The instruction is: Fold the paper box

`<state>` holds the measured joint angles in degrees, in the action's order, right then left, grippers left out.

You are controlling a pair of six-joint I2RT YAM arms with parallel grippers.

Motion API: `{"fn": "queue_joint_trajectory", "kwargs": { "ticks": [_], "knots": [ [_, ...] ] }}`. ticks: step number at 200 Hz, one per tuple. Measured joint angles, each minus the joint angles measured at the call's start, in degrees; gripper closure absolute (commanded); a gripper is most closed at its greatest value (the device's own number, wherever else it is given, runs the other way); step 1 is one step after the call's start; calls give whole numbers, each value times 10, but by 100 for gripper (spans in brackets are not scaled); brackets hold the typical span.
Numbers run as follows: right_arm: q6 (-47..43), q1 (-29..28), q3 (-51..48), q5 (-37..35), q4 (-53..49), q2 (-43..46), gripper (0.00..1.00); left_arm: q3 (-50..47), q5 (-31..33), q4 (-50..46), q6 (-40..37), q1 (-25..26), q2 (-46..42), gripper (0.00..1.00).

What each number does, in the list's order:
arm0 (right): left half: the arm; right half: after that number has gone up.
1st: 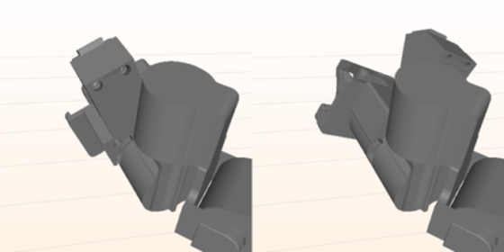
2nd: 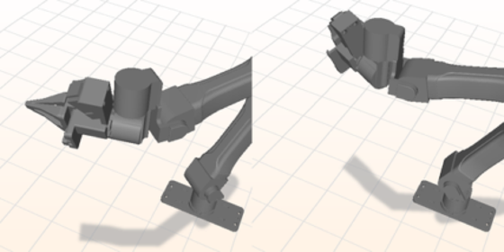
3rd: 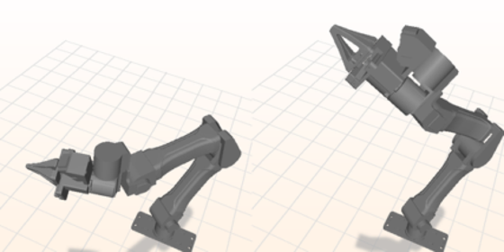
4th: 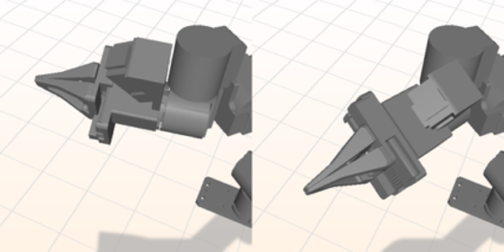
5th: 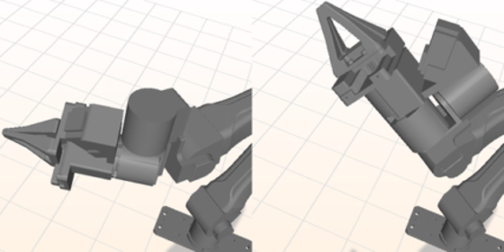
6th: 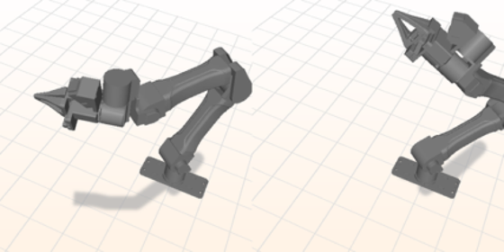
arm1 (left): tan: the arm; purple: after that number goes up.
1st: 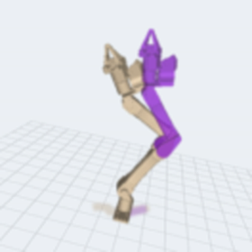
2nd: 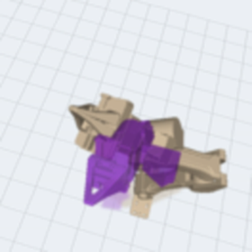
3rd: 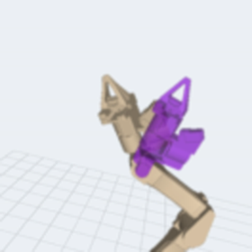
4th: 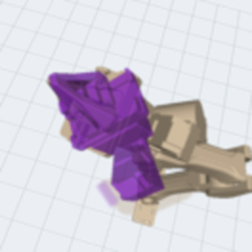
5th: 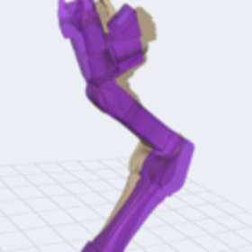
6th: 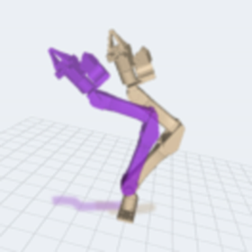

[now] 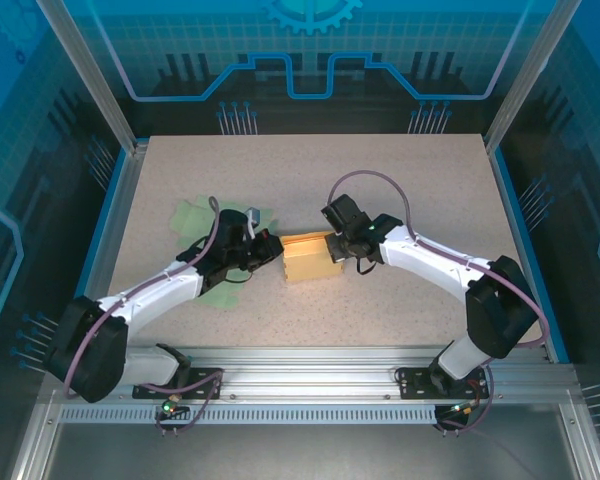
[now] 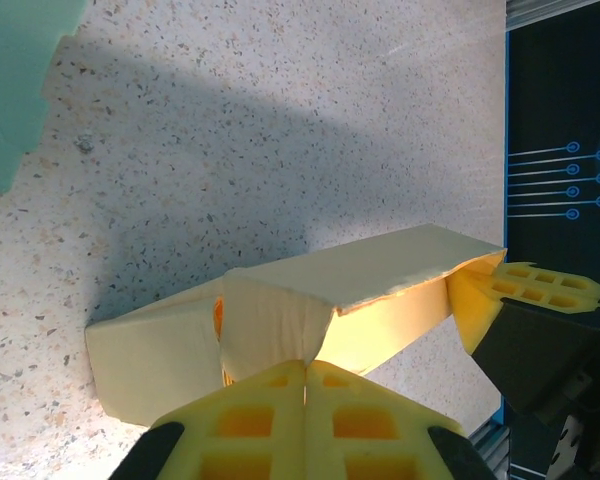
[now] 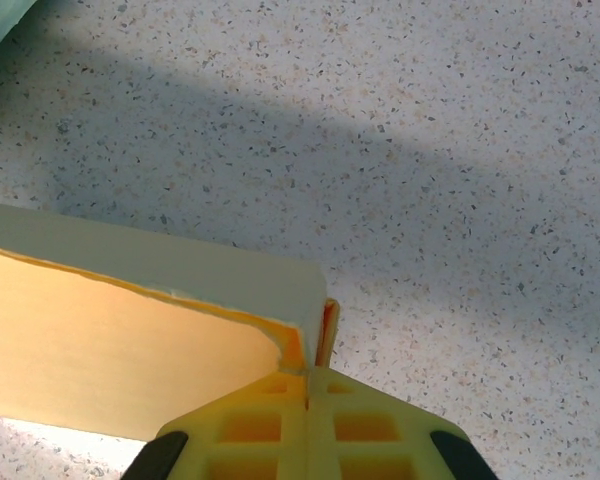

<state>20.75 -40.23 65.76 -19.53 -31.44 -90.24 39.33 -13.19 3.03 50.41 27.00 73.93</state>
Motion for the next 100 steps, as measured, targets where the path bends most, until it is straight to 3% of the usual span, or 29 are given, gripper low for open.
{"fn": "queue_joint_trajectory", "kwargs": {
  "ticks": [100],
  "knots": [
    [0, -6, -13, -9, 24, 4, 100, -58, 0, 66, 68, 1, -30, 100]
  ]
}}
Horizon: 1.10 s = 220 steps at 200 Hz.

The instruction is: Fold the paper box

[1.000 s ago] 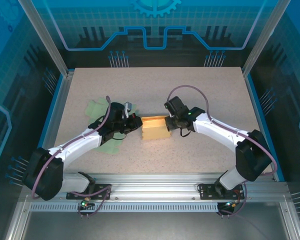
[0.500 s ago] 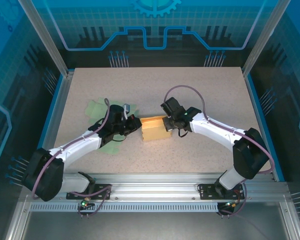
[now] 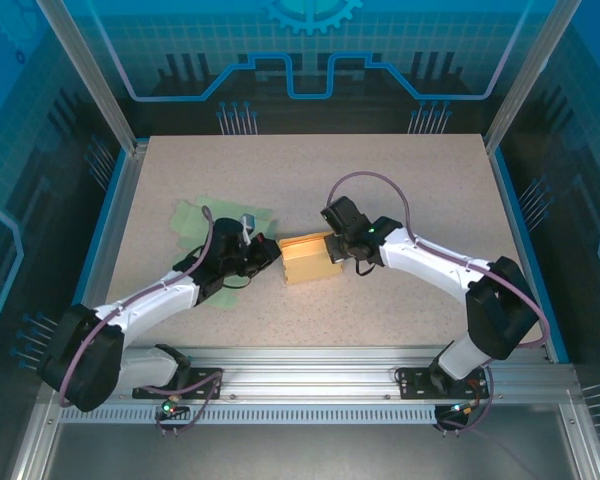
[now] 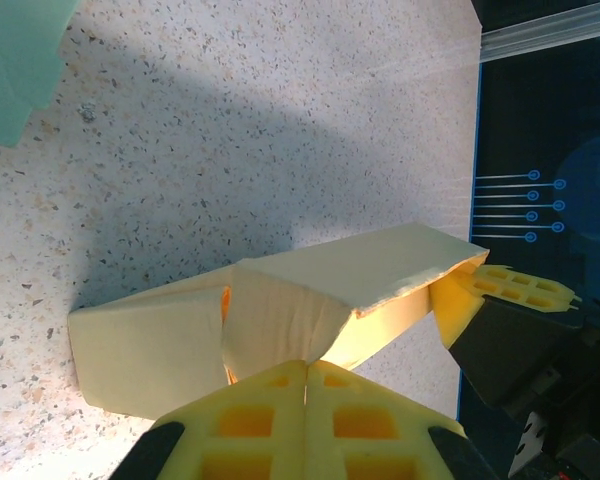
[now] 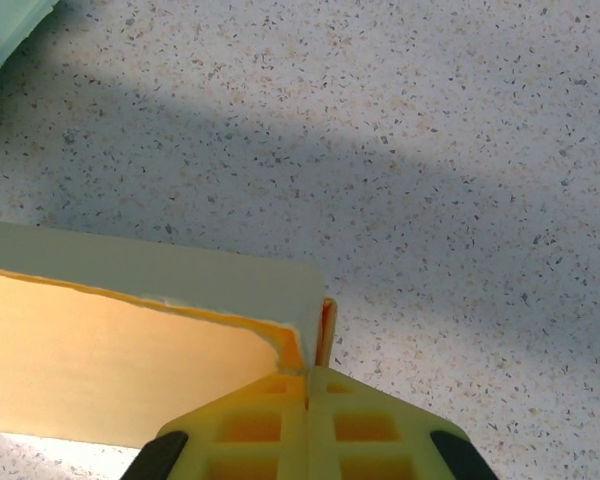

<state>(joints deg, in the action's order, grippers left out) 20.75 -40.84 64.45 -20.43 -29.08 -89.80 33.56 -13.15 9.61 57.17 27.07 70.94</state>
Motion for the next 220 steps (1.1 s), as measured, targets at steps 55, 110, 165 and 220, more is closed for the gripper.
{"fn": "queue_joint_trajectory", "kwargs": {
  "ticks": [55, 110, 165, 220],
  "knots": [
    [0, -3, -4, 0, 8, 1, 100, -2, 0, -28, 3, 1, -24, 100],
    [-2, -8, -8, 0, 13, 2, 100, 26, 0, -85, 3, 1, -31, 100],
    [-2, -12, -13, -7, 16, 5, 100, 47, 0, -103, 9, 1, -31, 100],
    [3, -17, -22, -20, 16, 15, 100, 56, -3, -91, 8, 2, -3, 100]
  ]
}}
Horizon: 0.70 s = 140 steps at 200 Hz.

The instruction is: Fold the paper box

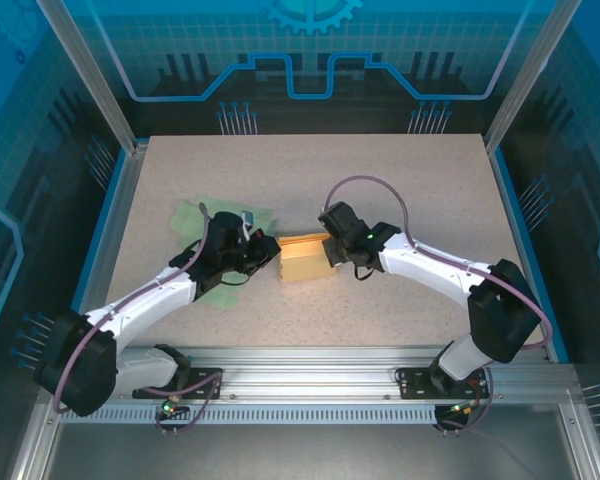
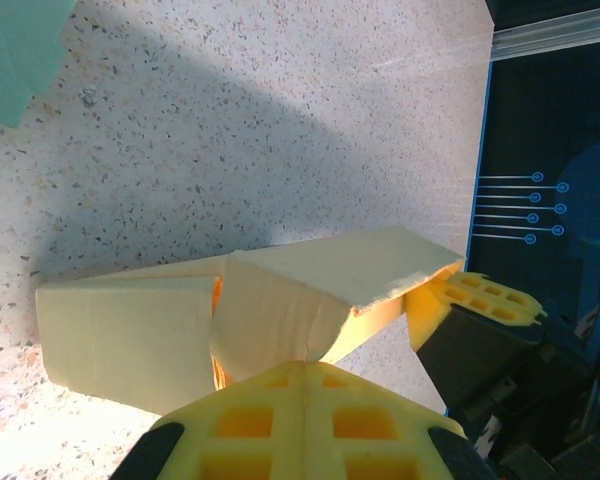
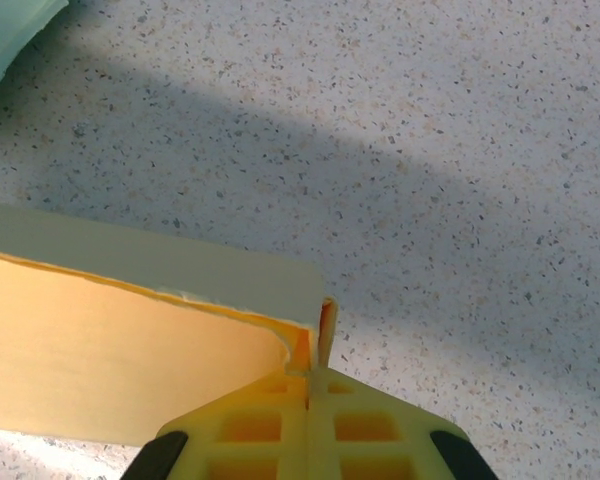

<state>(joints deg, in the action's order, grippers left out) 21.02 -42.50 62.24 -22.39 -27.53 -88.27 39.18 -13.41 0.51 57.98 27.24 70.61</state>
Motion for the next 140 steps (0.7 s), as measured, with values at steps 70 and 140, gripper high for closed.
{"fn": "queue_joint_trajectory", "kwargs": {
  "ticks": [70, 140],
  "knots": [
    [26, 0, -35, -51, -41, 58, 100, 63, -11, 25, -45, 23, 99, 100],
    [49, 2, -53, -70, -56, 79, 100, 103, -15, 30, -56, 37, 149, 100]
  ]
}}
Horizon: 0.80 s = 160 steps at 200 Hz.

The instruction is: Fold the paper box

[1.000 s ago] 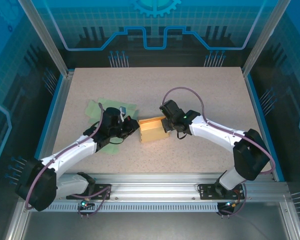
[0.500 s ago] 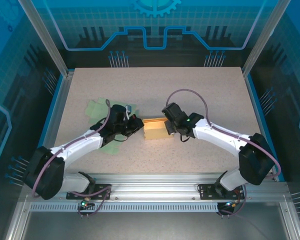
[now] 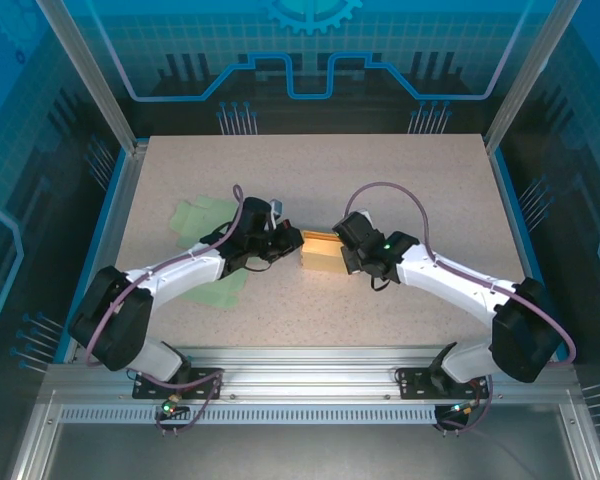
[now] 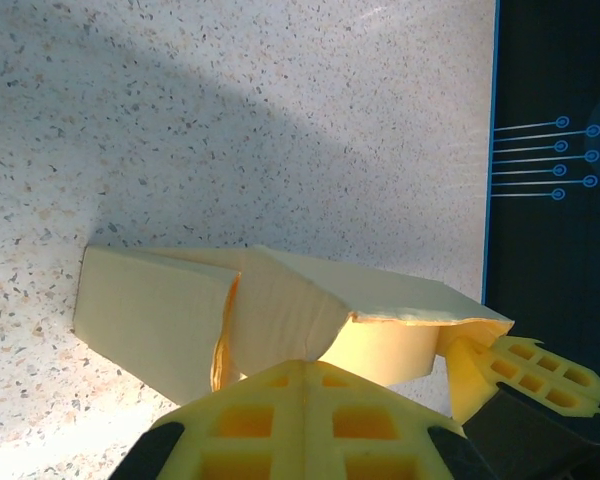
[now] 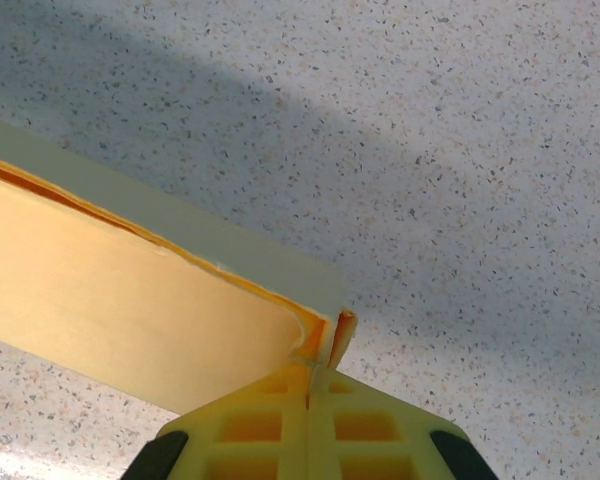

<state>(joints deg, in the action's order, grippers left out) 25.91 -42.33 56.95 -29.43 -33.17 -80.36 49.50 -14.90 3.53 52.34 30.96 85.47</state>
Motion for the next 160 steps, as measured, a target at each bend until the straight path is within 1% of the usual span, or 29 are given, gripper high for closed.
{"fn": "queue_joint_trajectory", "kwargs": {
  "ticks": [96, 160],
  "knots": [
    [2, 0, -3, -1, 2, 0, 100, -2, 0, -3, -1, 1, 0, 100],
    [9, 0, -12, 0, 14, 2, 100, -8, 5, -16, -36, 1, 0, 100]
  ]
}}
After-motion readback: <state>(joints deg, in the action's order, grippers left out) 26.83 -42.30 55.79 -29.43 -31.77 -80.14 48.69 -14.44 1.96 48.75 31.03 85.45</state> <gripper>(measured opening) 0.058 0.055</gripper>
